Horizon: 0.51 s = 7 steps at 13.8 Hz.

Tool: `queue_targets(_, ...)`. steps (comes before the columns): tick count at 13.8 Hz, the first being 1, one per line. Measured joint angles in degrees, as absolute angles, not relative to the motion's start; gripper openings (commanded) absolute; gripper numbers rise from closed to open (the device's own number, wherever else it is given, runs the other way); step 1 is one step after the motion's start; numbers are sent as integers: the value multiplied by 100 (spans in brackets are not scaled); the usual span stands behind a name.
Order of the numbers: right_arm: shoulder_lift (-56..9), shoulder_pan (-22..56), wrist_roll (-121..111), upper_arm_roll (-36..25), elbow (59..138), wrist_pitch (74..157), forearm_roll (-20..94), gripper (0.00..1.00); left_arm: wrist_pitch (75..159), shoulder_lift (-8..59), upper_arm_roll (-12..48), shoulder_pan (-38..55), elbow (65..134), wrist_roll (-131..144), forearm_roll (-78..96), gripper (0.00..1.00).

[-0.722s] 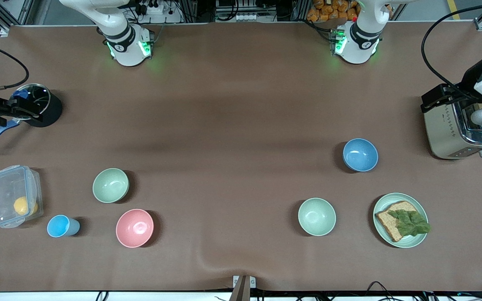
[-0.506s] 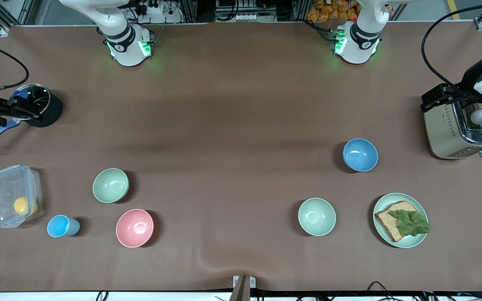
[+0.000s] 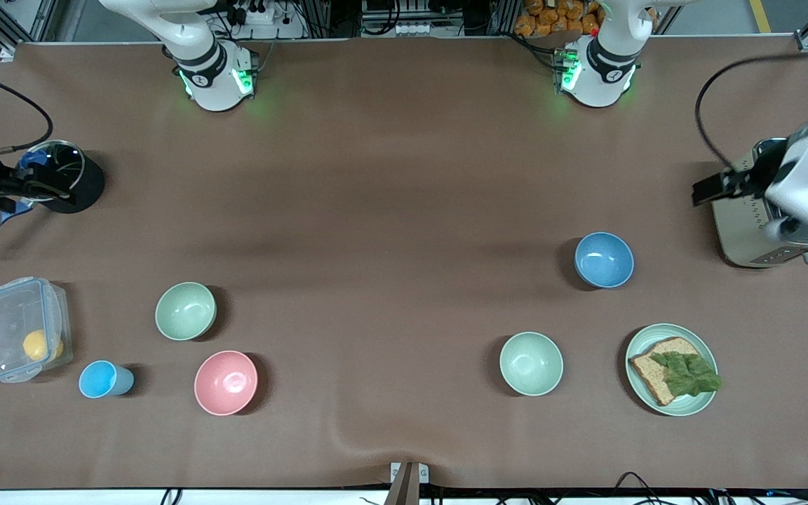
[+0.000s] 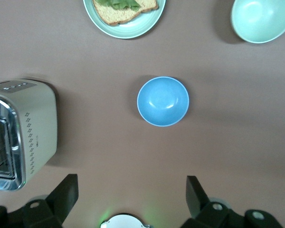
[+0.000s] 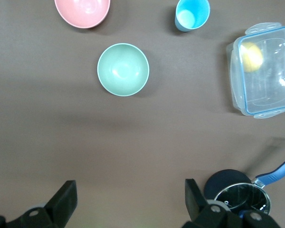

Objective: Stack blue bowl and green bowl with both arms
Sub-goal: 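Reach the left gripper to the blue bowl while the right gripper reaches the green bowl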

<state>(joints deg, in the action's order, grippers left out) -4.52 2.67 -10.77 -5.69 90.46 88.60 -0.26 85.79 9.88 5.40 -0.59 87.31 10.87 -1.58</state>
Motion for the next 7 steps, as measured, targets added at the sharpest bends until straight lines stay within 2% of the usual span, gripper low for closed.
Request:
queue_targets(3,-784,275,-1078,-485,9066,9032,-25,100,9691,1219,537,-124,9616,1087,-189,100)
queue_targets(7,-1556,383,-1074,-415,9755,10522,39,100,11300,1341,536,-279,11113,1072,-196,100)
